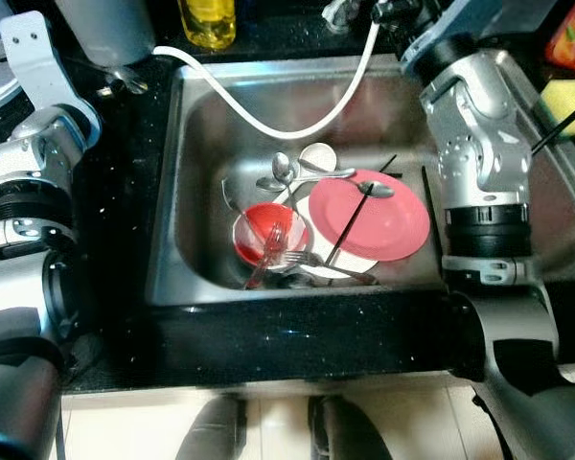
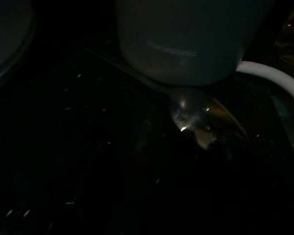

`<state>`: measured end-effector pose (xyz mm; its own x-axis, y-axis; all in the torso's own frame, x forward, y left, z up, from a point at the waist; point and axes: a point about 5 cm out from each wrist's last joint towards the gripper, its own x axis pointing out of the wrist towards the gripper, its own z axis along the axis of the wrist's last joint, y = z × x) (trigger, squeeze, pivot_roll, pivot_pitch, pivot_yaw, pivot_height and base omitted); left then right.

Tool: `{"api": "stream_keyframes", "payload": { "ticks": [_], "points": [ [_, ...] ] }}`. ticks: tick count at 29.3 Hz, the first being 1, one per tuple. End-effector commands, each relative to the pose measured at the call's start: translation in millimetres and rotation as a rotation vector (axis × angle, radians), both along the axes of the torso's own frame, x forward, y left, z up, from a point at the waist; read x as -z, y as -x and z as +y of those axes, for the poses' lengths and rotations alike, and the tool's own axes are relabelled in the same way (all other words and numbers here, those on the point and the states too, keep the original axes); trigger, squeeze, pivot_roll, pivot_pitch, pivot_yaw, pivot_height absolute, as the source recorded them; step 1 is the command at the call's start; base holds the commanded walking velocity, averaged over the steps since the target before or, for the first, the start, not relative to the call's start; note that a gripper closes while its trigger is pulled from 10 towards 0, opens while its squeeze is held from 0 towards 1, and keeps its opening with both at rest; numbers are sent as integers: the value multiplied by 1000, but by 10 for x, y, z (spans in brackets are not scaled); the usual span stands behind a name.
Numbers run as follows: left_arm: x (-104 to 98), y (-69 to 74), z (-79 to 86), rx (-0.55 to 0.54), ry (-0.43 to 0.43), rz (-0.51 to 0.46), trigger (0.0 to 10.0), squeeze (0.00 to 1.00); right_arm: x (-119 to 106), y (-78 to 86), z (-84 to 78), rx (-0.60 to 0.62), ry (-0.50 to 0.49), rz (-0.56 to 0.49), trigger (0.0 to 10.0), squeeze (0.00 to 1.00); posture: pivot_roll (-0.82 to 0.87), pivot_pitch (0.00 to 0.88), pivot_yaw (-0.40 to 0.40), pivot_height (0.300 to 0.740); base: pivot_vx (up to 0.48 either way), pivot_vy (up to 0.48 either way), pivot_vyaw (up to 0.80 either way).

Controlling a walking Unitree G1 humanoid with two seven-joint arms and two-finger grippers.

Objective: Kitchen organization

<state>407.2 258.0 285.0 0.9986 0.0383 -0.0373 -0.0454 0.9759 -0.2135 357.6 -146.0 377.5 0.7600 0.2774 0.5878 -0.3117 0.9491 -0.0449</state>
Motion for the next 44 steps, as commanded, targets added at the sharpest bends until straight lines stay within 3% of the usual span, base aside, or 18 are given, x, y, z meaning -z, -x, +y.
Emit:
{"api": "stream_keyframes", "payload": {
  "ticks": [1,6,13,17,25,30,34,36,40,41,42,44],
  "points": [
    [181,-13,-27,32,-9,64,10000,0,34,73,-1,-1,-9,-1,10000,0,-74,311,114,740,0,0,0],
    [206,-44,-117,59,-23,51,10000,0,62,114,7,2,-19,3,10000,0,-96,327,130,740,0,0,0],
    [246,-105,-280,42,35,23,10000,0,51,244,89,-31,-8,4,10000,0,-187,388,153,740,0,0,0],
    [242,-119,-315,39,67,2,10000,0,76,153,96,-28,14,57,10000,0,-237,423,133,740,0,0,0],
    [225,-117,-268,-20,118,-17,10000,0,5,64,172,-52,41,76,10000,0,-260,432,108,740,0,0,0],
    [212,-97,-155,-109,216,-21,10000,0,-93,49,171,-66,55,59,10000,0,-267,418,96,740,0,0,0],
    [190,-97,-142,-118,311,-27,10000,0,-134,40,130,-63,54,53,10000,0,-267,414,95,740,0,0,0],
    [161,-103,-160,-102,379,-27,6980,0,-147,51,97,-56,52,49,10000,0,-268,412,96,740,0,0,0],
    [153,-105,-167,-96,400,-27,6980,0,-147,52,89,-55,52,48,10000,0,-269,411,99,740,0,0,0],
    [138,-107,-173,-92,425,-27,2235,0,-146,58,77,-51,52,47,10000,0,-269,411,99,740,0,0,0],
    [93,-112,-183,-87,464,-36,0,0,-138,63,61,-46,51,48,10000,0,-267,407,105,740,0,0,0],
    [37,-119,-201,-80,505,-47,0,0,-128,66,43,-41,49,50,10000,0,-265,405,108,740,0,0,0]
  ]
}}
